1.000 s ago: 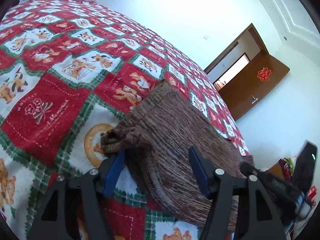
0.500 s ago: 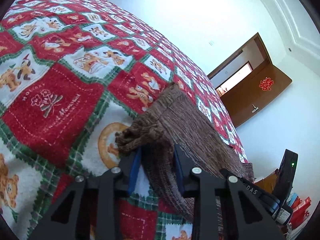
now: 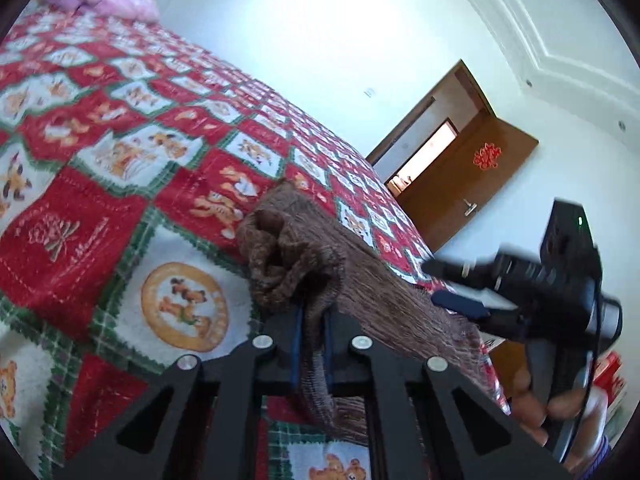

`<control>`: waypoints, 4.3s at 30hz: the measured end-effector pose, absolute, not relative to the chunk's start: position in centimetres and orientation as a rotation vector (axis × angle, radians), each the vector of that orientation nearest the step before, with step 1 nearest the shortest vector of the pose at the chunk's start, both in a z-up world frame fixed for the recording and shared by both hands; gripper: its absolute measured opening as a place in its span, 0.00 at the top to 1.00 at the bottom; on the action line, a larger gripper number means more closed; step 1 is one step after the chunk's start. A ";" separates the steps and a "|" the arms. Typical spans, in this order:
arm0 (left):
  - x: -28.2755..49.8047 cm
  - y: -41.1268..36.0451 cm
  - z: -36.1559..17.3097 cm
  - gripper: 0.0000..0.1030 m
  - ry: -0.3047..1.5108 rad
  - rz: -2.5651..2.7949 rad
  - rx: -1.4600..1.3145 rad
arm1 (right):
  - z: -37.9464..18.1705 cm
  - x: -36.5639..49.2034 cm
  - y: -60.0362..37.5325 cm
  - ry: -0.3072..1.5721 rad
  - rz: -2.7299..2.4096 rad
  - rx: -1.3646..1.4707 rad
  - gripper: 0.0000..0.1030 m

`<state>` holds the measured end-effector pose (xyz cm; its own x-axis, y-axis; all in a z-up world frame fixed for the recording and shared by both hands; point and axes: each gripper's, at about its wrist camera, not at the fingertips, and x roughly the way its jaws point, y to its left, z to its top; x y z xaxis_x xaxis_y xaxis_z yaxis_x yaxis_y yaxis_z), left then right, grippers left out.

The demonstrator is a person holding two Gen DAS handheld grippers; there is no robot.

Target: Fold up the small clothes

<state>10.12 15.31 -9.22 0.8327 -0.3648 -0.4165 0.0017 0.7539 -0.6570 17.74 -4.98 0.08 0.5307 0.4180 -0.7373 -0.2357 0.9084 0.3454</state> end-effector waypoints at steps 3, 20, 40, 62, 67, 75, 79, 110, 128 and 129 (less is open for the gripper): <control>10.2 16.0 -9.8 0.91 0.571 -0.205 -0.747 | 0.1 19.7 -2.0 0.993 0.485 0.231 0.40; 10.7 17.8 -12.0 0.90 0.609 -0.202 -0.909 | -3.0 22.6 9.3 1.175 0.516 0.091 0.40; 9.9 13.3 -9.0 0.91 0.582 -0.397 -0.647 | -3.6 18.2 9.2 1.271 0.646 0.037 0.41; 18.8 19.4 -6.5 0.21 0.854 -0.394 -0.556 | -4.6 14.5 3.0 1.038 0.652 0.328 0.86; 23.3 17.1 -6.8 0.21 1.016 -0.461 -0.459 | -4.7 14.2 4.2 0.996 0.598 0.240 0.86; 23.2 16.6 -8.7 0.84 1.091 -0.425 -0.401 | -5.5 13.8 5.0 0.980 0.596 0.217 0.86; 22.6 17.7 -8.6 0.88 1.041 -0.456 -0.524 | -5.4 13.6 3.6 0.959 0.584 0.305 0.87; 19.1 -8.3 -3.8 0.97 1.026 -0.683 -0.193 | -6.3 2.3 -20.1 0.824 0.279 0.802 0.88; 5.5 -2.7 -2.2 0.71 0.800 -0.808 0.116 | -6.9 3.7 -22.3 0.859 0.427 1.051 0.88; 5.1 -3.5 -2.0 0.66 0.765 -0.812 0.162 | -6.6 3.8 -22.3 0.862 0.432 1.060 0.88</control>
